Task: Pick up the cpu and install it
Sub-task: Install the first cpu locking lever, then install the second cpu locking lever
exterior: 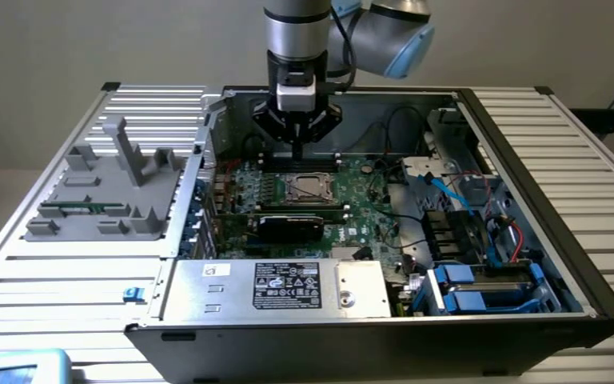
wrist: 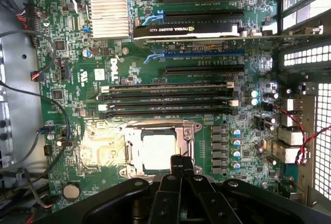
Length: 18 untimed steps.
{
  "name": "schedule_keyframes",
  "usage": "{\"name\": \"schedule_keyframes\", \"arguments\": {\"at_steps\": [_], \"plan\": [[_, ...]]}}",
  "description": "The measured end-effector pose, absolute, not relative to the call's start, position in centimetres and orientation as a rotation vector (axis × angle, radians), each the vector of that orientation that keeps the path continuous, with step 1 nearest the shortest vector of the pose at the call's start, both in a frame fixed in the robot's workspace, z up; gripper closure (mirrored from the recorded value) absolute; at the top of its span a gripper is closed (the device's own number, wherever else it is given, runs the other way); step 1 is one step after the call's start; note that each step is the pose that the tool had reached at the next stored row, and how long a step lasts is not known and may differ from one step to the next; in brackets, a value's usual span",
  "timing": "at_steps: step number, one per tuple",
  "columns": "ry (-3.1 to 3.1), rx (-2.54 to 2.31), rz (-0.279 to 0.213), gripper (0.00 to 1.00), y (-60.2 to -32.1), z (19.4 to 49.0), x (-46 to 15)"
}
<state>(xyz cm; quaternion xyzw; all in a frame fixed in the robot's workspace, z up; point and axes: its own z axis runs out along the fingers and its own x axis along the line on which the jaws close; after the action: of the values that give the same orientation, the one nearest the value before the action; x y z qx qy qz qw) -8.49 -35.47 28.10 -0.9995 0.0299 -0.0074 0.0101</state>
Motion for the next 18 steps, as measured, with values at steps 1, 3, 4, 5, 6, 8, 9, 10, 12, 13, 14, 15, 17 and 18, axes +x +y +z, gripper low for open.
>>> {"name": "schedule_keyframes", "arguments": {"at_steps": [1,3,4,5,6,8,9,10,12,13,14,15,17,18], "plan": [[0.093,-3.120,-0.023,0.89,-35.47,28.10,-8.49],[0.093,-3.120,-0.023,0.89,-35.47,28.11,-8.49],[0.093,-3.120,-0.023,0.89,-35.47,28.10,-8.49],[0.093,-3.120,-0.023,0.89,-35.47,28.10,-8.49],[0.093,-3.120,-0.023,0.89,-35.47,28.10,-8.49],[0.093,-3.120,-0.023,0.89,-35.47,28.10,-8.49],[0.093,-3.120,-0.023,0.89,-35.47,28.10,-8.49],[0.093,-3.120,-0.023,0.89,-35.47,28.10,-8.50],[0.094,-3.120,-0.025,0.89,-35.47,28.12,-8.72],[0.093,-3.120,-0.027,0.89,-35.47,28.11,-8.88],[0.093,-3.120,-0.028,0.89,-35.48,28.11,-9.03],[0.093,-3.120,-0.030,0.89,-35.48,28.11,-9.20],[0.093,-3.119,-0.031,0.89,-35.54,28.11,-9.44],[0.093,-3.118,-0.030,0.89,-35.69,28.11,-9.45]]}}
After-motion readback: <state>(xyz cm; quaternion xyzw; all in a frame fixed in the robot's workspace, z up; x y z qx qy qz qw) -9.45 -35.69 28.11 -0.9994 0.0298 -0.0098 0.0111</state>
